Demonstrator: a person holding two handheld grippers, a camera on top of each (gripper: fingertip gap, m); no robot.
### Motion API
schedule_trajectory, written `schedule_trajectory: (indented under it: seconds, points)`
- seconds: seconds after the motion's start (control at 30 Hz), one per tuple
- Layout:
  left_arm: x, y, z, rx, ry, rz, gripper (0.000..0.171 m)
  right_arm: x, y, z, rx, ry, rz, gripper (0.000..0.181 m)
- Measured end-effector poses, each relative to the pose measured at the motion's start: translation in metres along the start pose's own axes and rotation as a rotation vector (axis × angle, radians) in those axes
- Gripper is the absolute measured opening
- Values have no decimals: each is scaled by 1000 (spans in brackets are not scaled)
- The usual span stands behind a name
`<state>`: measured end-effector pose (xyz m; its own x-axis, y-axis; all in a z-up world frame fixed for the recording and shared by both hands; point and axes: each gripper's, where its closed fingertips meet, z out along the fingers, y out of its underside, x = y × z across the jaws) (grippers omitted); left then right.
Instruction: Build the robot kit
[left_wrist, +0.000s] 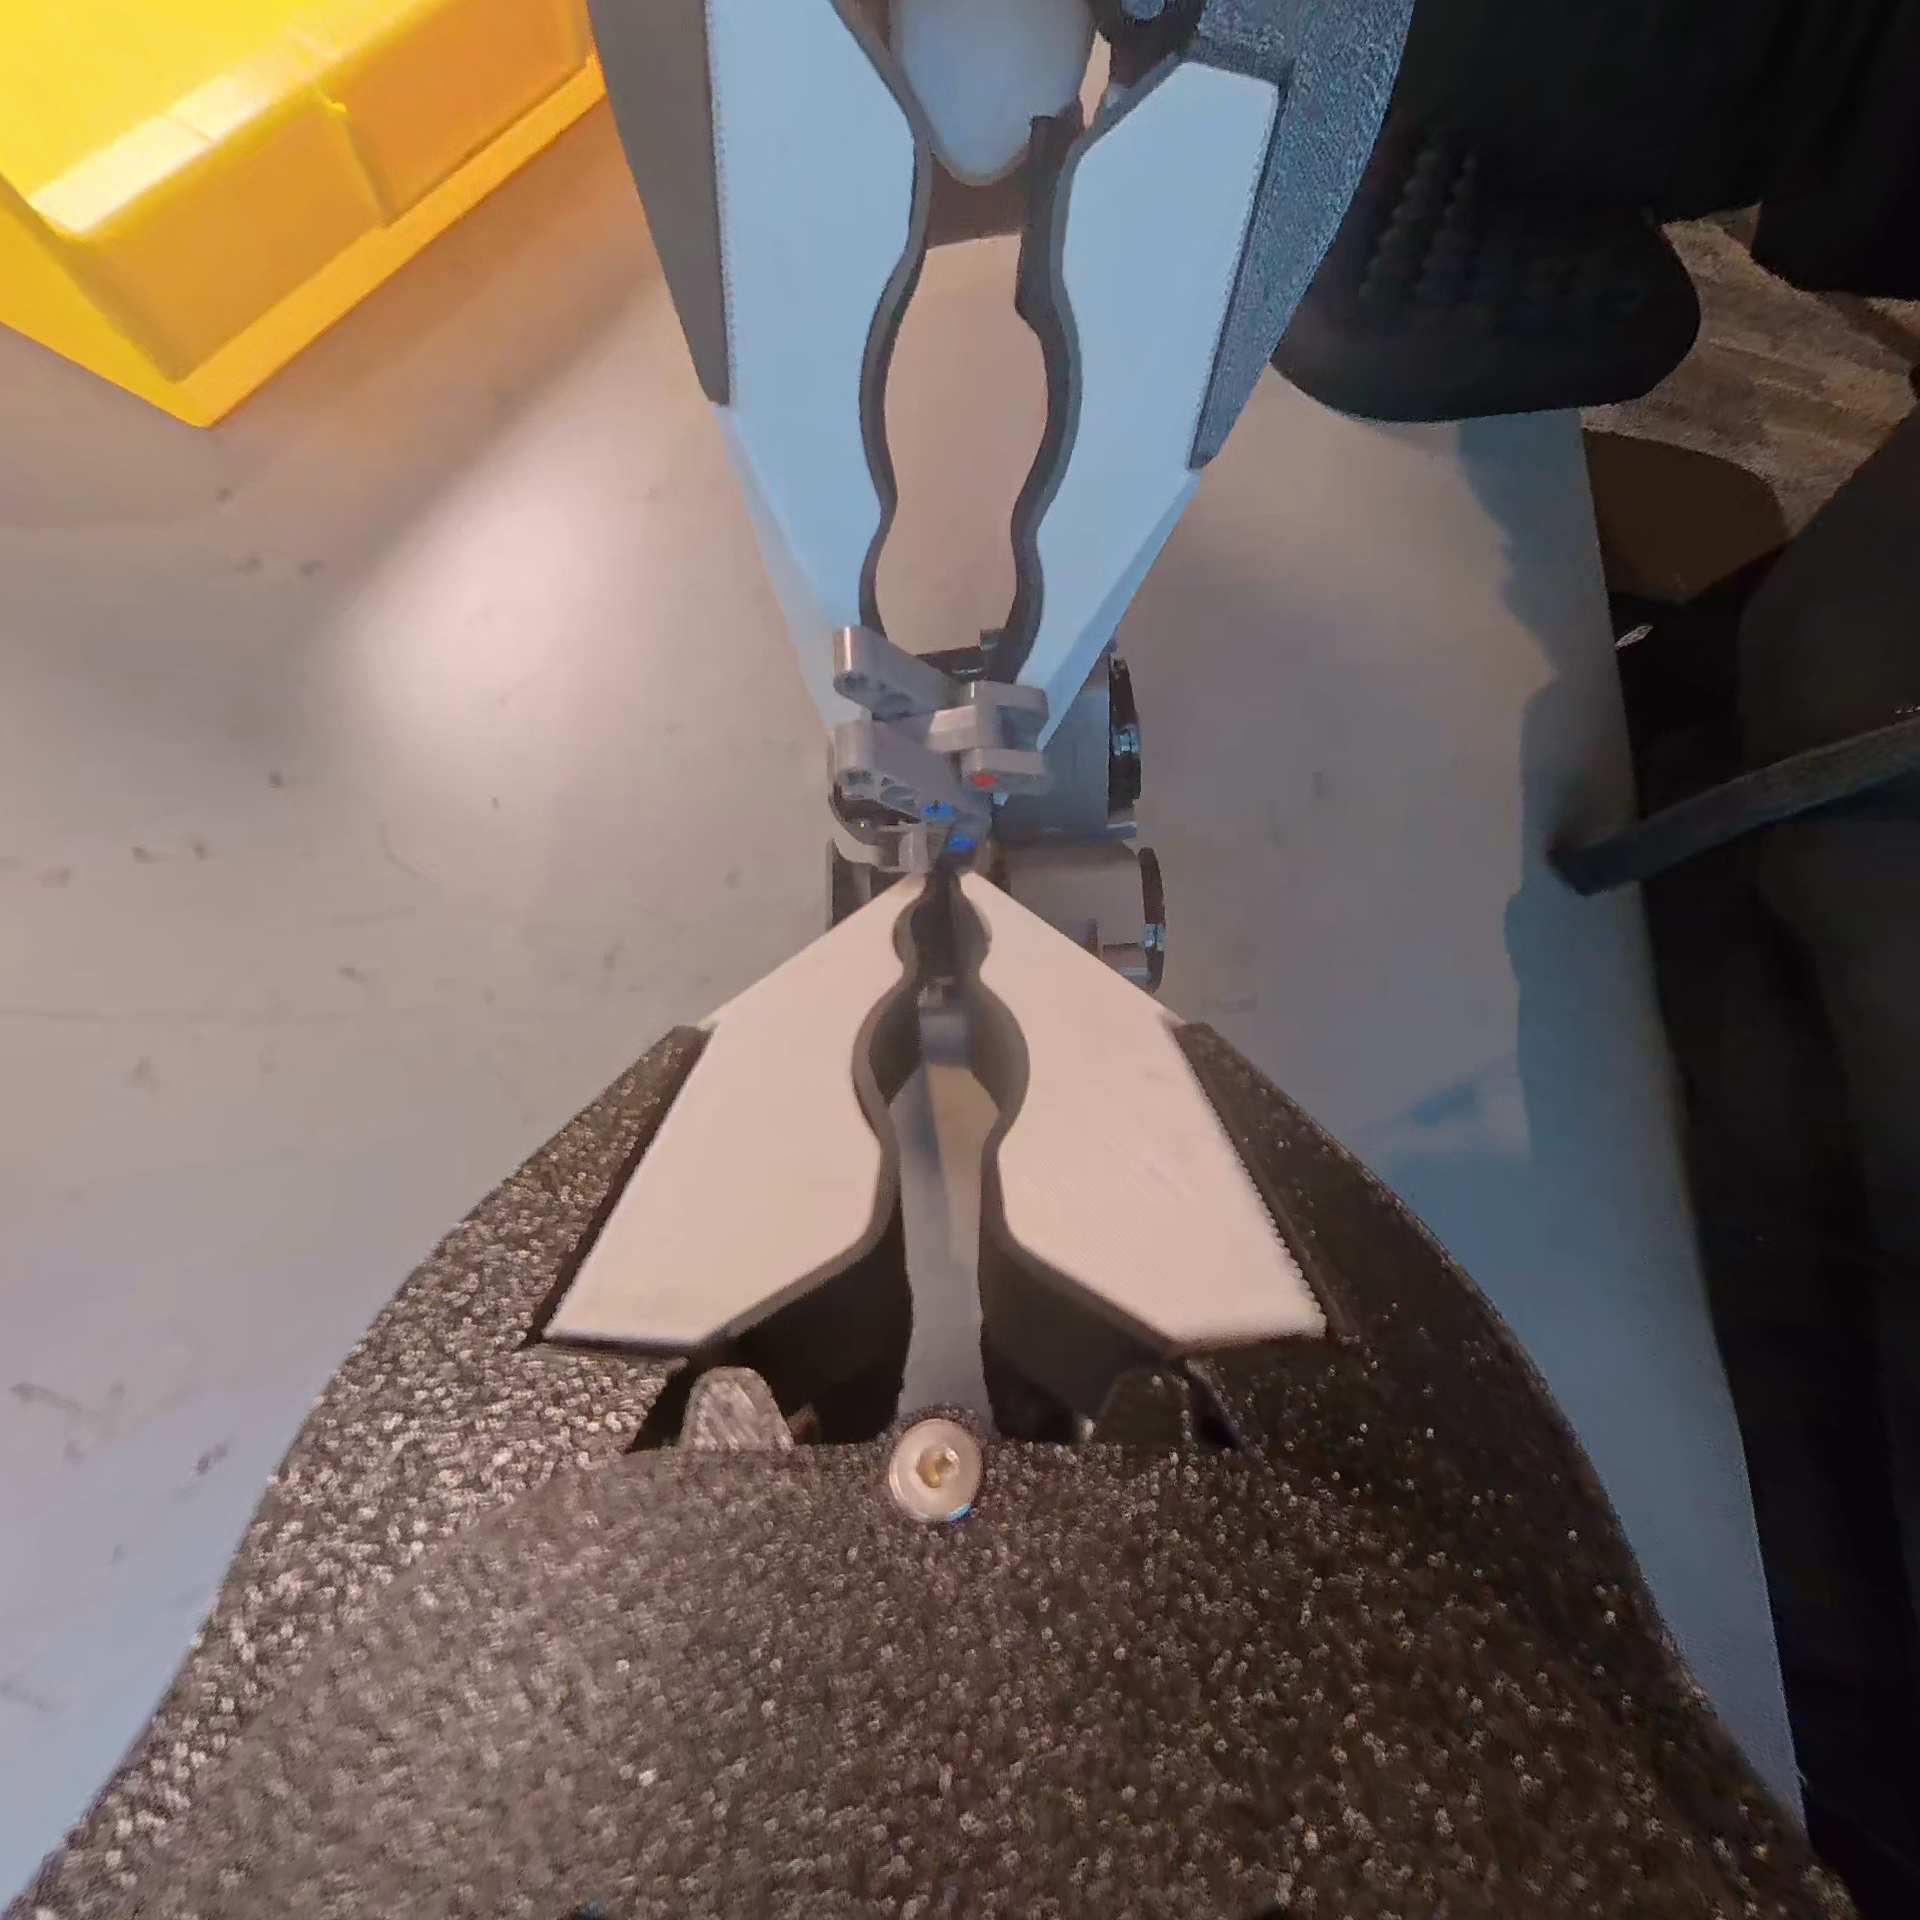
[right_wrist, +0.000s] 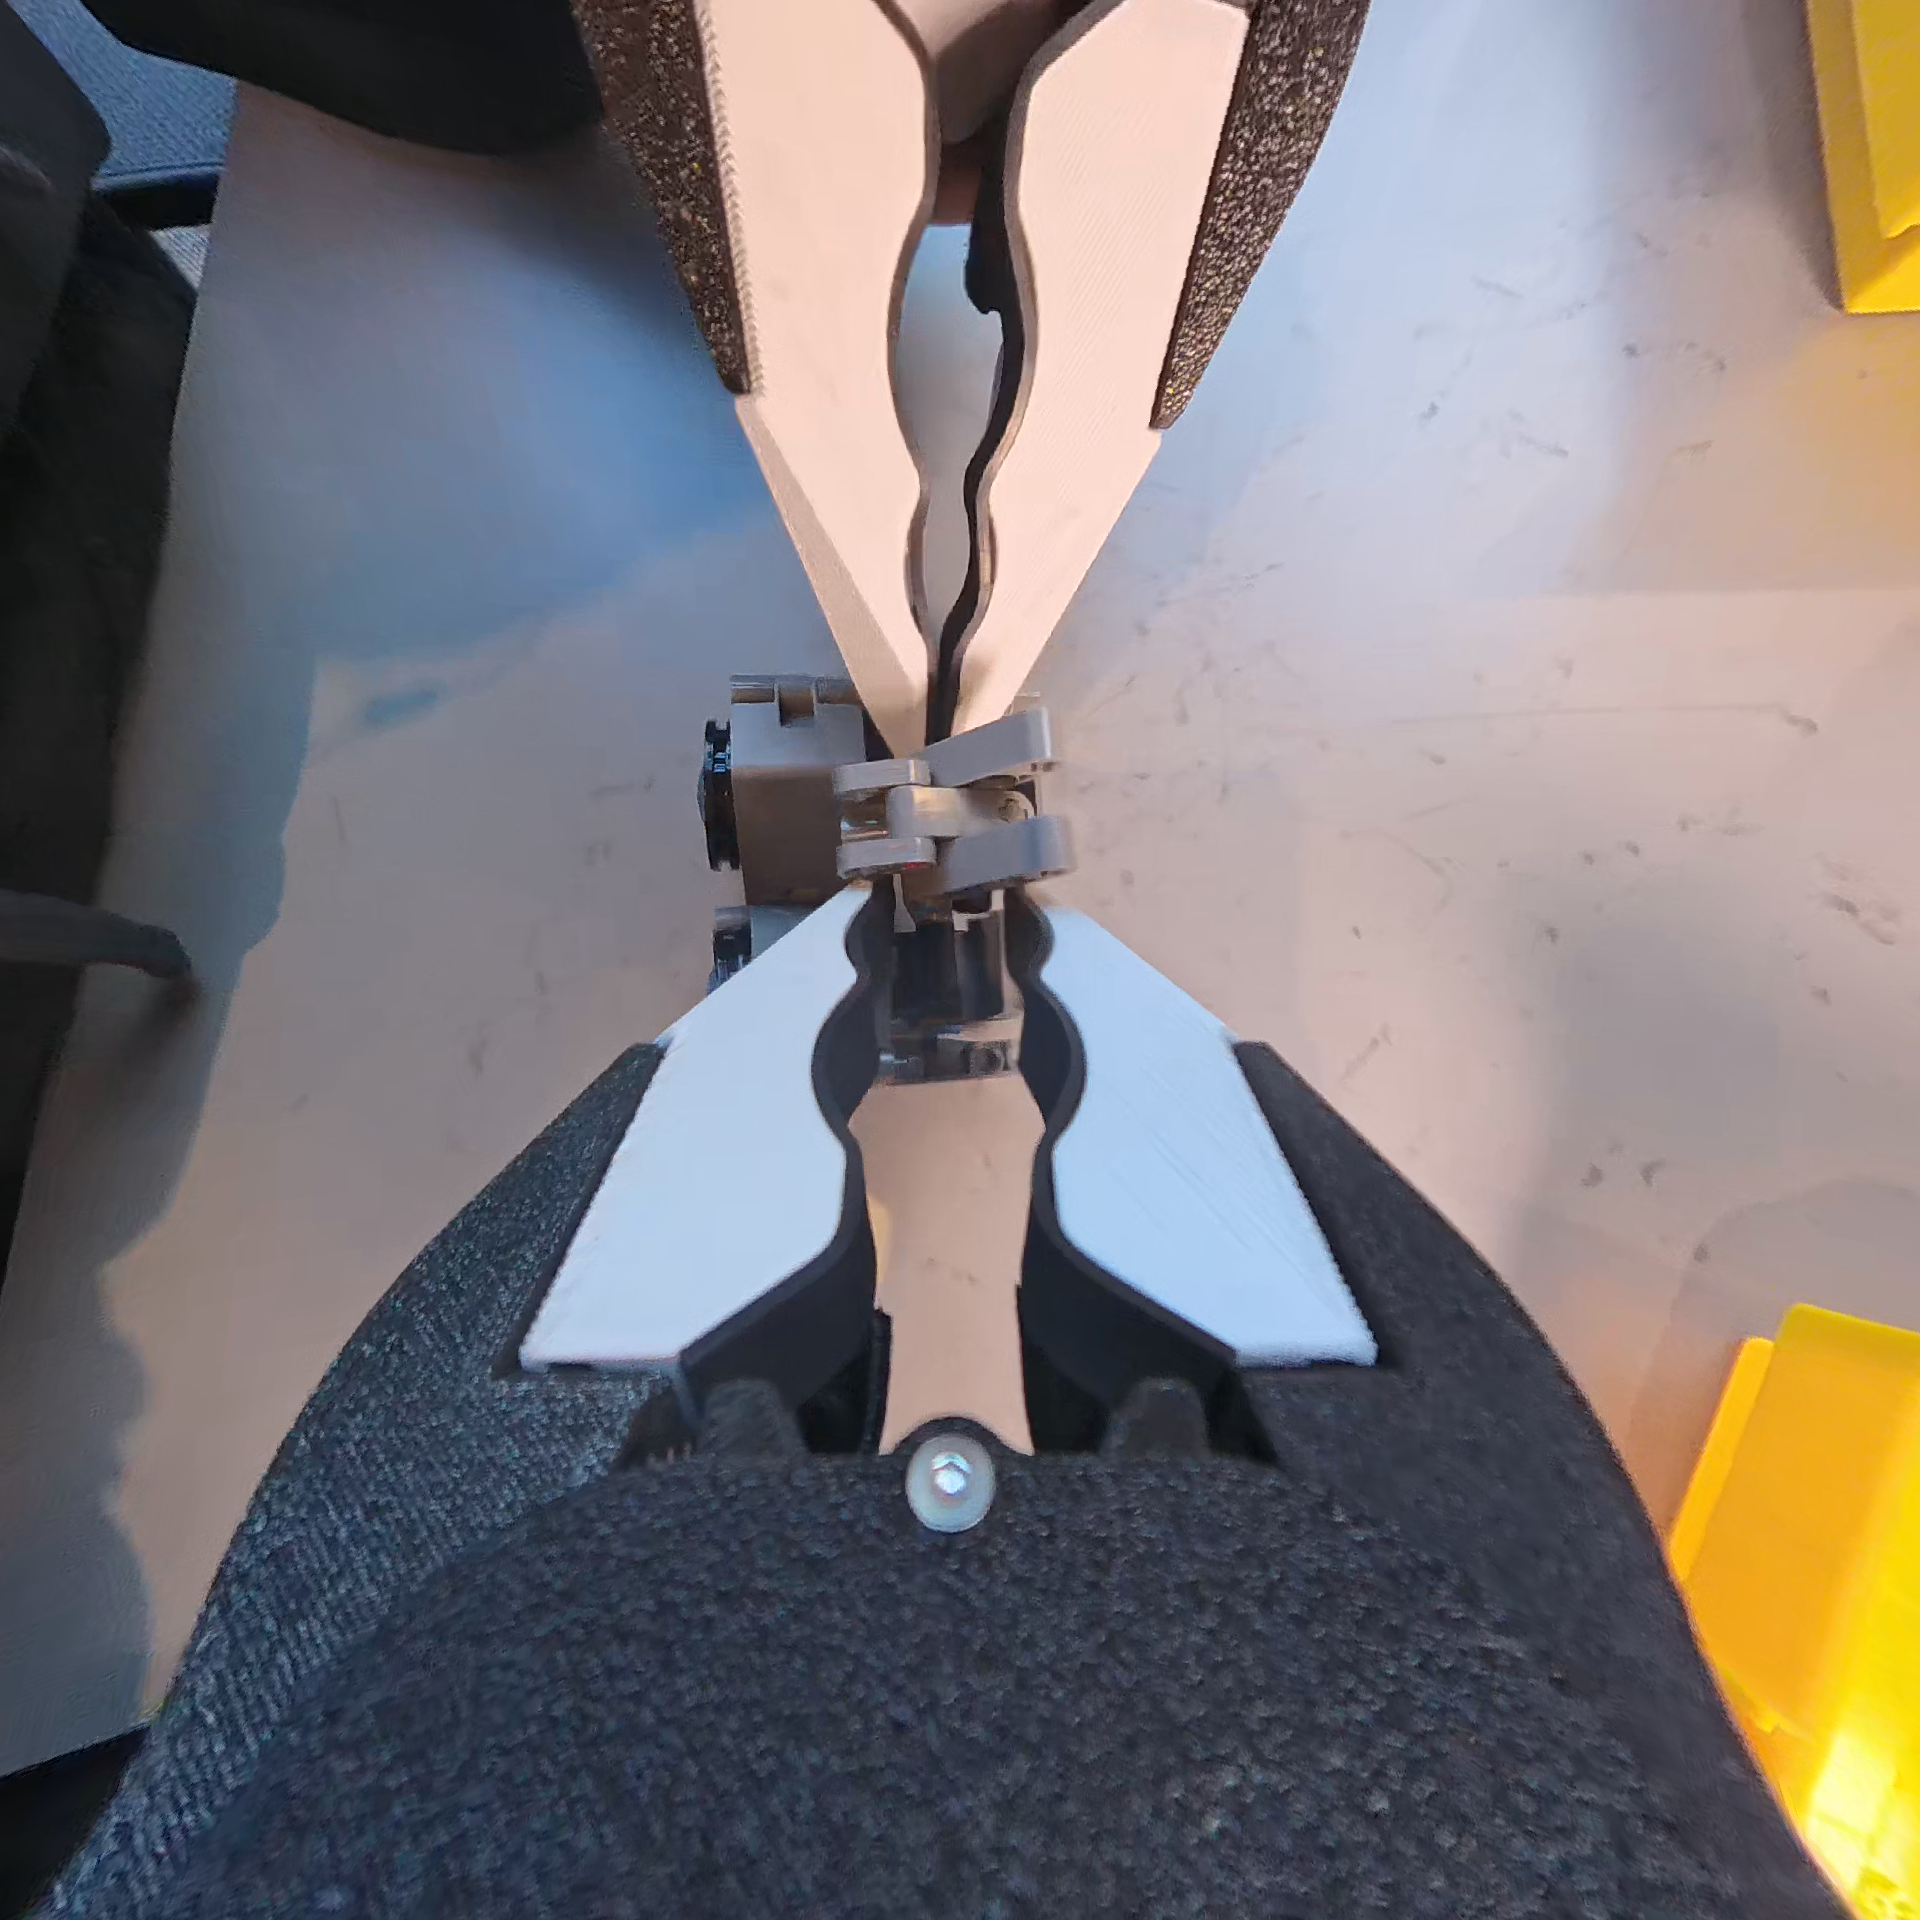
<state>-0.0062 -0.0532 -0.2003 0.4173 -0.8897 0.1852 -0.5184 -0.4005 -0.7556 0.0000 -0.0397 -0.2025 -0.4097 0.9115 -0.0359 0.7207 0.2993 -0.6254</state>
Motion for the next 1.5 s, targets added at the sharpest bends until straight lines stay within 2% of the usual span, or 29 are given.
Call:
schedule_trajectory:
  seconds: [0.23, 0.4, 0.53, 0.67, 0.73, 0.8, 0.87, 1.0, 1.2, 1.5]
  points:
    - [-1, -2, 1, 27, 65, -84, 0, 1, -2, -6, 44, 8, -20, 20]
    - [-9, -6, -3, 69, 25, -125, 4, 6, -2, -6, 92, -19, 49, 15]
    - [-10, -10, -19, 127, 16, -168, 46, 6, 2, -7, 82, -28, 69, 15]
    - [4, 9, -5, 47, 47, -192, 85, 6, 2, -7, 68, -38, 89, 15]
    - [8, 16, 7, -5, 43, -180, 92, 7, 1, -7, 57, -40, 88, 15]
    - [9, 18, 15, -23, 35, -182, 89, 8, 0, -6, 40, -36, 94, 15]
    - [8, 18, 17, -26, 33, -185, 79, 10, 2, -5, 12, -28, 94, 15]
    - [8, 17, 18, -15, 8, -165, 79, 8, 7, -3, -40, -30, 70, 15]
    - [9, 17, 18, -12, -25, -93, 79, 4, 3, -3, 10, -90, 71, 15]
    - [10, 17, 18, 8, -17, -68, 79, 2, 2, -5, 126, -166, 135, 14]
